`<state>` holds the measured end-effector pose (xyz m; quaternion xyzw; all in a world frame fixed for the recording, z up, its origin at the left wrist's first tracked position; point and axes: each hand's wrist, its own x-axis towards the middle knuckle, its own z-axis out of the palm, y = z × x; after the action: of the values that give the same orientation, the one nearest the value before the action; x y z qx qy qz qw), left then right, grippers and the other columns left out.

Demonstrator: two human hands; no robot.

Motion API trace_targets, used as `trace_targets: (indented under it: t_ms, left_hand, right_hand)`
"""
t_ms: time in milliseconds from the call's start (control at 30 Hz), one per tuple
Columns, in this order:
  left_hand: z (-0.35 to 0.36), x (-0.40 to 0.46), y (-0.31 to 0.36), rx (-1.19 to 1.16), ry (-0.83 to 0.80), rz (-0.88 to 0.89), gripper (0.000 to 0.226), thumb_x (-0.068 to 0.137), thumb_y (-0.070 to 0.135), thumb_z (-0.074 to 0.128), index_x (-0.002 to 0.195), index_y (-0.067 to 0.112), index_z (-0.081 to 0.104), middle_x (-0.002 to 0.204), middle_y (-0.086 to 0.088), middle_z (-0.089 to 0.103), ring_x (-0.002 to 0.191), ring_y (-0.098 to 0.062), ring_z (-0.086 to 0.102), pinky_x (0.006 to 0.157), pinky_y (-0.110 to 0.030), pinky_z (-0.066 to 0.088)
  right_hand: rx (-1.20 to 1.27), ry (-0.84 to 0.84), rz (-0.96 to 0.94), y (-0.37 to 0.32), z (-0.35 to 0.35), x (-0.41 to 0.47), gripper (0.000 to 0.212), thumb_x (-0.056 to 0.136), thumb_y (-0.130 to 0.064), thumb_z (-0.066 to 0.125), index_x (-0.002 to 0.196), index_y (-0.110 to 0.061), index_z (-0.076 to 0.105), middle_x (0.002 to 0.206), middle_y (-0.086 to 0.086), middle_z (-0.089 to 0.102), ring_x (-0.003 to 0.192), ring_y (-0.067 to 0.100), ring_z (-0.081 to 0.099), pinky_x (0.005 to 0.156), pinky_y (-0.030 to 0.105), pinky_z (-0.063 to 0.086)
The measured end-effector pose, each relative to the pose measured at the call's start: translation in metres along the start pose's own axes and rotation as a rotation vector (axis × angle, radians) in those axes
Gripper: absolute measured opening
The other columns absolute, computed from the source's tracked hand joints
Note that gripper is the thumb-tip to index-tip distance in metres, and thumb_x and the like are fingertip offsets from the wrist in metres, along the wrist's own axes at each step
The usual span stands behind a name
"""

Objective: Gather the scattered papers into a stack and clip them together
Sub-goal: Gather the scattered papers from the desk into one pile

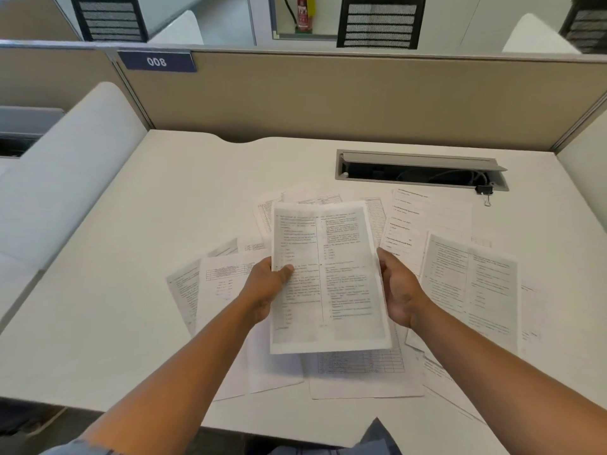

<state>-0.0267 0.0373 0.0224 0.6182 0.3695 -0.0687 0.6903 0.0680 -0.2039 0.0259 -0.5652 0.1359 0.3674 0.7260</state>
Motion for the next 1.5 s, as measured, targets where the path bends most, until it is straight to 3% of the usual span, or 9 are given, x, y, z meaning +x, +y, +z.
trace_targets:
  t_ms: [233,467,633,700,833,1067,1267,1400,1500]
  left_hand:
    - [-0.001,-0.012,0.032,0.032,0.013,0.204,0.031,0.091,0.011,0.074,0.118,0.014,0.058,0.113,-0.007,0.075,0.097,-0.028,0.075,0.084,-0.053,0.062]
    - [0.003,-0.035,0.059,-0.037,0.066,0.572,0.037,0.080,0.009,0.085,0.107,0.026,0.067,0.104,0.005,0.075,0.094,-0.013,0.072,0.070,-0.025,0.061]
    - [0.002,-0.027,0.031,0.006,0.025,0.470,0.045,0.073,0.007,0.090,0.107,0.027,0.070,0.106,0.003,0.075,0.105,-0.020,0.070,0.078,-0.033,0.063]
    - [0.001,-0.027,0.024,0.013,0.022,0.479,0.046,0.071,0.008,0.092,0.105,0.031,0.070,0.101,0.008,0.077,0.100,-0.013,0.072,0.082,-0.037,0.064]
    - [-0.002,-0.029,0.027,-0.036,0.031,0.532,0.043,0.074,0.005,0.089,0.101,0.034,0.071,0.094,0.017,0.077,0.091,-0.002,0.072,0.074,-0.027,0.062]
    - [-0.007,-0.023,0.013,0.121,-0.059,0.480,0.041,0.082,0.018,0.085,0.119,0.027,0.071,0.110,0.003,0.075,0.107,-0.020,0.070,0.086,-0.041,0.063]
    - [-0.009,-0.024,0.020,-0.011,-0.018,0.382,0.032,0.088,0.027,0.080,0.117,0.019,0.071,0.107,0.001,0.079,0.097,-0.017,0.076,0.080,-0.038,0.064]
    - [-0.015,-0.019,0.005,0.107,0.058,0.280,0.025,0.089,0.028,0.079,0.109,0.017,0.072,0.101,0.005,0.079,0.089,-0.015,0.078,0.079,-0.037,0.065]
    - [-0.032,-0.009,-0.019,0.243,0.259,0.197,0.028,0.088,0.028,0.080,0.109,0.014,0.067,0.106,0.003,0.075,0.103,-0.022,0.072,0.085,-0.035,0.060]
  right_hand:
    - [-0.209,0.028,-0.249,-0.016,0.016,-0.005,0.029,0.093,-0.001,0.066,0.119,-0.012,0.068,0.113,0.005,0.077,0.108,0.032,0.073,0.091,0.051,0.060]
    - [-0.238,-0.021,-0.504,-0.039,0.030,-0.012,0.030,0.089,0.008,0.064,0.110,-0.012,0.071,0.114,0.007,0.075,0.109,0.030,0.070,0.088,0.046,0.061]
    - [-0.405,-0.043,-0.434,-0.020,0.026,-0.016,0.028,0.083,0.004,0.070,0.104,-0.015,0.070,0.103,0.008,0.072,0.108,0.035,0.066,0.086,0.050,0.061]
    - [-0.438,-0.063,-0.422,-0.015,0.028,-0.017,0.028,0.078,-0.002,0.072,0.100,-0.019,0.072,0.102,0.011,0.071,0.106,0.035,0.066,0.090,0.057,0.059]
    - [-0.445,-0.068,-0.452,-0.018,0.035,-0.019,0.038,0.085,0.012,0.061,0.097,-0.023,0.069,0.101,0.008,0.068,0.103,0.031,0.064,0.093,0.055,0.058]
    - [-0.433,-0.080,-0.364,-0.006,0.026,-0.005,0.036,0.085,0.008,0.068,0.108,-0.020,0.073,0.115,0.012,0.072,0.112,0.034,0.065,0.099,0.059,0.054]
    - [-0.335,-0.061,-0.342,-0.010,0.027,0.000,0.021,0.096,-0.014,0.069,0.116,-0.011,0.071,0.107,0.002,0.079,0.098,0.021,0.076,0.079,0.033,0.062]
    - [-0.414,0.020,-0.256,0.002,0.023,0.008,0.014,0.098,-0.016,0.066,0.111,-0.012,0.072,0.103,0.007,0.079,0.095,0.026,0.076,0.079,0.037,0.063]
    - [-0.469,0.082,-0.151,0.015,0.014,0.016,0.012,0.098,-0.017,0.067,0.110,-0.015,0.070,0.102,0.007,0.079,0.093,0.027,0.076,0.083,0.044,0.063]
